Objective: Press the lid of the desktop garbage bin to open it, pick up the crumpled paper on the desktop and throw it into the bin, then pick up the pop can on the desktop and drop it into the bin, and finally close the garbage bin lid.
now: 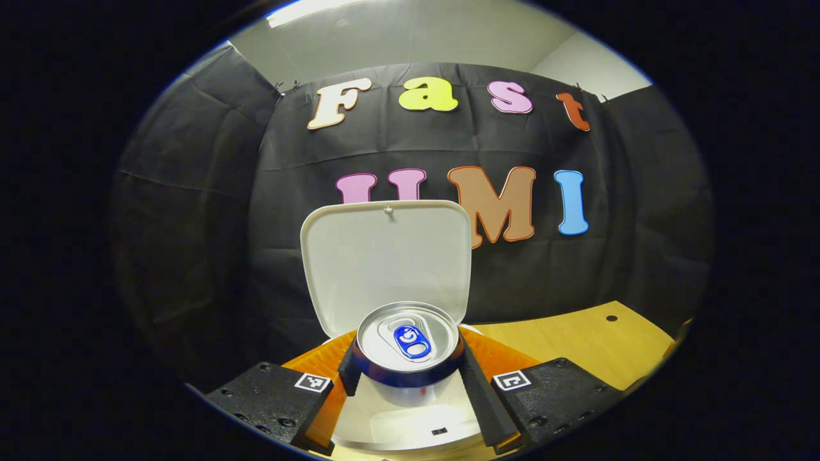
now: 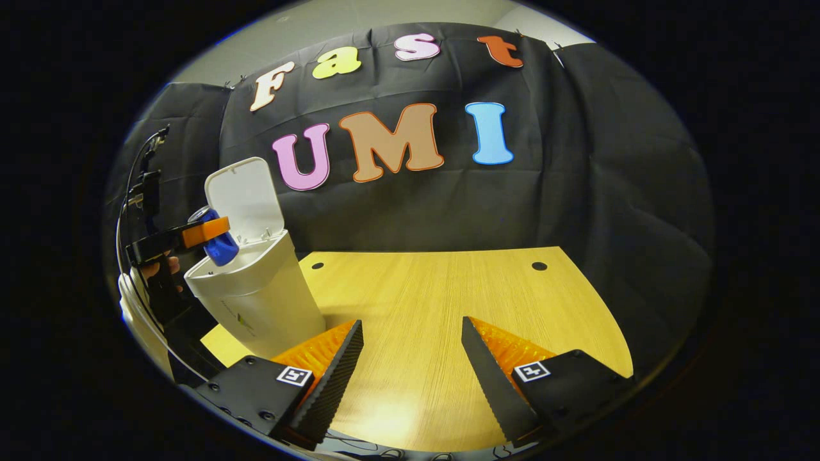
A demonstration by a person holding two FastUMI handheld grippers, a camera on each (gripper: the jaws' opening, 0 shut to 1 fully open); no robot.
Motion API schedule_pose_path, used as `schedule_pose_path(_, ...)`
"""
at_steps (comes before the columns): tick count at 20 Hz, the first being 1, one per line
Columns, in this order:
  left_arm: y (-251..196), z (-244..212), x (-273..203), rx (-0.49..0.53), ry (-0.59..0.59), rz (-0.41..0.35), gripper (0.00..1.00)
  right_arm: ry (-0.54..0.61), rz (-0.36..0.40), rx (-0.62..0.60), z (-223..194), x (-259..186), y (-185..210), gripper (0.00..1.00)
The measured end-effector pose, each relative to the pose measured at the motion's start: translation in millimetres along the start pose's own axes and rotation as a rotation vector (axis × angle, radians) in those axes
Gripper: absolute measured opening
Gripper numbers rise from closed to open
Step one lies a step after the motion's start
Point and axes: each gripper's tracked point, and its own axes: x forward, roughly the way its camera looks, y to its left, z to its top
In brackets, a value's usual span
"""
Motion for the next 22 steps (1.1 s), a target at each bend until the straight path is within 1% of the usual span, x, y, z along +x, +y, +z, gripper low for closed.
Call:
schedule_pose_path(2, 0, 6, 1, 0.004, -0.016, 0.004, 0.78, -0.003, -0.01, 0.005, 0, -2, -4, 0.98)
schedule_pose_path(5, 1, 22, 3, 0.025, -0.052, 0.009, 0.84, 0.0, -0.021, 0.014, -3, -3, -7, 0.98)
schedule_pose_path(6, 2, 32, 3, 0.031, -0.068, 0.005, 0.82, 0.002, -0.023, 0.016, -3, -3, -7, 0.98)
schedule_pose_path(8, 3, 53, 4, 0.037, -0.099, 0.0, 0.83, 0.005, -0.03, 0.011, -4, -1, -8, 0.99)
schedule_pose_path(9, 4, 64, 7, 0.036, -0.111, 0.0, 0.88, 0.008, -0.032, 0.007, -6, -1, -7, 0.99)
schedule_pose_path(10, 3, 76, 8, 0.03, -0.127, 0.0, 0.87, 0.009, -0.028, 0.004, -6, -1, -5, 0.99)
schedule_pose_path(11, 2, 90, 9, 0.02, -0.149, -0.006, 0.89, 0.011, -0.023, 0.005, -7, 0, -4, 0.99)
schedule_pose_path(12, 0, 103, 11, 0.011, -0.171, -0.012, 0.86, 0.012, -0.015, 0.006, -6, 2, -2, 0.99)
schedule_pose_path(13, 0, 114, 14, 0.004, -0.19, -0.016, 0.89, 0.013, -0.008, 0.007, -6, 3, 1, 0.99)
schedule_pose_path(14, 1, 125, 19, 0.005, -0.202, -0.011, 0.89, 0.017, -0.004, 0.007, -6, 4, 3, 0.99)
schedule_pose_path(15, 3, 133, 25, 0.008, -0.208, -0.002, 0.86, 0.019, 0.003, 0.007, -7, 5, 5, 0.99)
schedule_pose_path(17, 6, 151, 33, 0.009, -0.226, 0.011, 0.86, 0.015, 0.01, 0.009, -4, 6, 6, 0.99)
schedule_pose_path(18, 6, 159, 37, 0.007, -0.234, 0.013, 0.88, 0.014, 0.013, 0.009, -4, 6, 7, 0.99)
schedule_pose_path(19, 6, 165, 45, 0.003, -0.239, 0.01, 0.86, 0.014, 0.013, 0.008, -3, 6, 6, 0.99)
schedule_pose_path(20, 6, 169, 51, -0.003, -0.238, 0.005, 0.88, 0.015, 0.01, 0.008, -3, 7, 5, 0.99)
schedule_pose_path(21, 5, 169, 59, -0.012, -0.228, 0.0, 0.88, 0.018, 0.008, 0.009, -4, 8, 3, 0.99)
schedule_pose_path(22, 5, 169, 66, -0.023, -0.212, -0.003, 0.86, 0.022, 0.006, 0.012, -5, 9, 1, 0.99)
